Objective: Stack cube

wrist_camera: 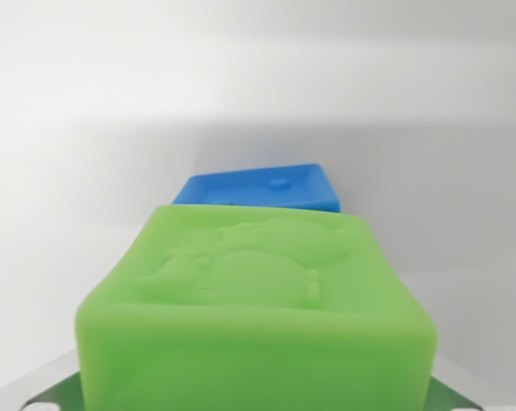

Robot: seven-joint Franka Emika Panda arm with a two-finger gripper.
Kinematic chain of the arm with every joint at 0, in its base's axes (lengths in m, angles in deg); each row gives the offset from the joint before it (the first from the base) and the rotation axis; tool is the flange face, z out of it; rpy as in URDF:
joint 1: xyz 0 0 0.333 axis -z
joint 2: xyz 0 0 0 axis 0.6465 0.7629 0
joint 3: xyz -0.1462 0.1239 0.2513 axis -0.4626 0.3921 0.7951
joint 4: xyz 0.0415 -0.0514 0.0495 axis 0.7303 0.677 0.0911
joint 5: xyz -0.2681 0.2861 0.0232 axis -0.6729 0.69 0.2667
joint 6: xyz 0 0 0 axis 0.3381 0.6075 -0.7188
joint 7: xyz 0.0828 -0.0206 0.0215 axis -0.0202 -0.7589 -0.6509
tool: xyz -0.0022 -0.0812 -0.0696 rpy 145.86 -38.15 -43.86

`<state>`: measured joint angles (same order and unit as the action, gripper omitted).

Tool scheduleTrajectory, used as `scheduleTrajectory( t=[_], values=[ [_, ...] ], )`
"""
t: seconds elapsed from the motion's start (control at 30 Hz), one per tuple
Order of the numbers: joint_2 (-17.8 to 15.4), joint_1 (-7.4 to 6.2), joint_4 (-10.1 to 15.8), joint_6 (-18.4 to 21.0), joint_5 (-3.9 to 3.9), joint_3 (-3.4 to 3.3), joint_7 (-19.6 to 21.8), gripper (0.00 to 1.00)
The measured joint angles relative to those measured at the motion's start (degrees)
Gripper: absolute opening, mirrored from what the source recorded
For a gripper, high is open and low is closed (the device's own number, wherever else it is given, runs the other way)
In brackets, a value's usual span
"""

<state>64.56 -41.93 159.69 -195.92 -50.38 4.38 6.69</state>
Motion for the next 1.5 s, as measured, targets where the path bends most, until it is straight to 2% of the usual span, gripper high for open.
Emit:
scheduleTrajectory(
  t=[0.57,0.6,1.5],
  values=[
    [1.44,0.19,-0.26,-1.2,0.08,0.24,-0.05,0.0],
    [1.45,0.2,-0.26,-1.22,0.08,0.24,-0.05,1.0],
    [1.46,0.21,-0.3,-1.26,0.09,0.25,-0.06,1.0]
  ],
)
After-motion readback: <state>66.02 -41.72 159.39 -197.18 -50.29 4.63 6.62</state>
